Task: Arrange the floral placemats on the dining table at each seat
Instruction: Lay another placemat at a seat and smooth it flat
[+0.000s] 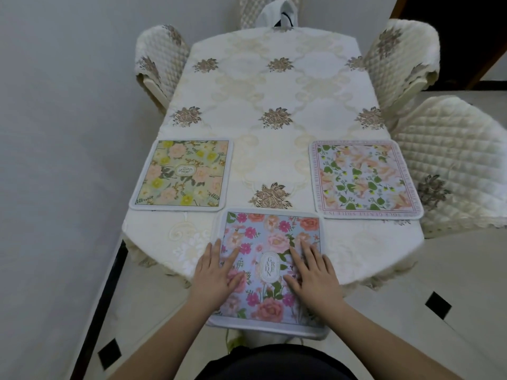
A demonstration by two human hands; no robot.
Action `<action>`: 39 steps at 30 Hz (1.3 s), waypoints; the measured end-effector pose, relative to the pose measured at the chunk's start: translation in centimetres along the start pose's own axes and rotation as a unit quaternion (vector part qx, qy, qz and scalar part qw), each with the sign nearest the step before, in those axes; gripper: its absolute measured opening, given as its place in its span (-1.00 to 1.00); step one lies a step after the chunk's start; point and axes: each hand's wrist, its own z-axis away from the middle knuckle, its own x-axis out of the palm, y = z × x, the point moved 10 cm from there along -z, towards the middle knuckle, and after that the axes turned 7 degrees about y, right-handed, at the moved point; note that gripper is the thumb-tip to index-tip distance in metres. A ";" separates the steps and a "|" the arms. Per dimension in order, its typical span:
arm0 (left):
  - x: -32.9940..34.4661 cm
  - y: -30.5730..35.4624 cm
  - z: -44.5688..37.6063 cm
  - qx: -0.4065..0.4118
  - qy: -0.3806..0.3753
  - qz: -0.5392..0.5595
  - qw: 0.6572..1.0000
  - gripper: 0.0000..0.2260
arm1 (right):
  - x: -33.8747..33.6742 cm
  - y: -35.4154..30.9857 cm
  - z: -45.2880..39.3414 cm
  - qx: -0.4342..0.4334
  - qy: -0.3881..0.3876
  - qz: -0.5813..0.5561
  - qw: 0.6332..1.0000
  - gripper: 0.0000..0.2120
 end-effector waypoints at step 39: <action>-5.0 -0.8 2.3 -0.168 0.048 0.602 0.779 -0.38 | -5.9 1.9 3.7 0.123 0.086 -0.574 0.805 -0.39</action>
